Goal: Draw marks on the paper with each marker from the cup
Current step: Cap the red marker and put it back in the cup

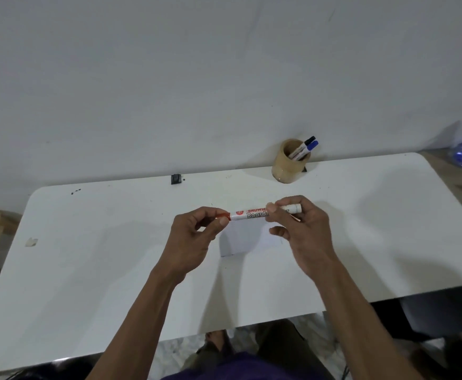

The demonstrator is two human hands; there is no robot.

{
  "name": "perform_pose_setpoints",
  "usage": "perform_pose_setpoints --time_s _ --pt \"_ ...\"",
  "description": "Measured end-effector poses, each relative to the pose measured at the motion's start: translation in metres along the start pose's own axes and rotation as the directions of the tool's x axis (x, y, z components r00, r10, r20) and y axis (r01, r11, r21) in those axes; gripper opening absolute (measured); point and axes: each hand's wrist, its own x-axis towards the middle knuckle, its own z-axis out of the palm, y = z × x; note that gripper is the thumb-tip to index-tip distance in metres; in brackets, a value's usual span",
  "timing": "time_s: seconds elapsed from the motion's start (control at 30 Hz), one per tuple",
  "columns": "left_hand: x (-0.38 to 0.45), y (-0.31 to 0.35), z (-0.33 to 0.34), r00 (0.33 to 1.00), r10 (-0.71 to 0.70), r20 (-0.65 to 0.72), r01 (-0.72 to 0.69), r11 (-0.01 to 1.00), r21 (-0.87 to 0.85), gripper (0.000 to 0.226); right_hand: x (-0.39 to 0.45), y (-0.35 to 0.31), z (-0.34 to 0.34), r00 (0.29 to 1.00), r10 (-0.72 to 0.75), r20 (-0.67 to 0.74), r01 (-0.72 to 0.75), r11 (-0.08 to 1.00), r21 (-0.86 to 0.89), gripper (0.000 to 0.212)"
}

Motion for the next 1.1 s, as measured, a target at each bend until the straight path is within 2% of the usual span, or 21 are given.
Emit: perform_pose_setpoints --time_s 0.07,0.13,0.23,0.4,0.5,0.57,0.63,0.77,0.9,1.0,1.1 --pt "0.009 0.007 0.005 1.000 0.008 0.014 -0.008 1.000 -0.013 0.009 0.008 -0.011 -0.017 0.994 -0.067 0.088 0.089 0.958 -0.273 0.014" --pt "0.019 0.016 0.014 0.999 0.027 0.025 -0.026 1.000 -0.017 0.009 0.014 -0.019 -0.027 0.978 -0.096 0.187 0.176 0.862 -0.476 0.012" --pt "0.037 0.032 0.032 0.997 0.073 0.018 -0.074 0.997 0.007 0.008 0.025 -0.022 -0.031 0.960 -0.132 0.245 0.254 0.775 -0.578 0.012" --pt "0.062 0.054 0.069 0.991 0.135 0.016 -0.136 0.981 0.141 0.008 0.049 -0.011 -0.038 0.961 -0.127 0.246 0.250 0.776 -0.578 0.026" --pt "0.081 0.058 0.090 0.995 0.099 0.015 -0.100 0.979 0.175 0.018 0.063 -0.015 -0.050 0.959 -0.134 0.250 0.263 0.751 -0.605 0.051" --pt "0.096 0.057 0.102 0.998 0.060 -0.014 -0.057 0.982 0.180 0.033 0.075 -0.025 -0.060 0.962 -0.197 0.190 0.270 0.799 -0.537 0.067" --pt "0.111 0.052 0.116 0.996 0.061 -0.065 -0.045 0.976 0.214 0.045 0.093 -0.036 -0.072 0.944 -0.316 0.093 0.321 0.816 -0.481 0.075" --pt "0.139 0.038 0.150 0.986 0.086 -0.146 -0.036 0.949 0.314 0.062 0.139 -0.057 -0.089 0.890 -0.443 -0.105 0.367 0.835 -0.410 0.076" --pt "0.163 0.022 0.177 0.979 0.084 -0.188 -0.014 0.937 0.349 0.077 0.176 -0.066 -0.084 0.816 -0.528 -0.236 0.430 0.826 -0.364 0.057" --pt "0.174 0.016 0.189 0.983 0.070 -0.167 -0.006 0.934 0.357 0.088 0.198 -0.061 -0.079 0.799 -0.551 -0.243 0.455 0.817 -0.354 0.046" --pt "0.181 0.014 0.194 0.981 0.105 -0.162 -0.042 0.934 0.355 0.085 0.212 -0.050 -0.074 0.816 -0.549 -0.180 0.449 0.799 -0.401 0.039"
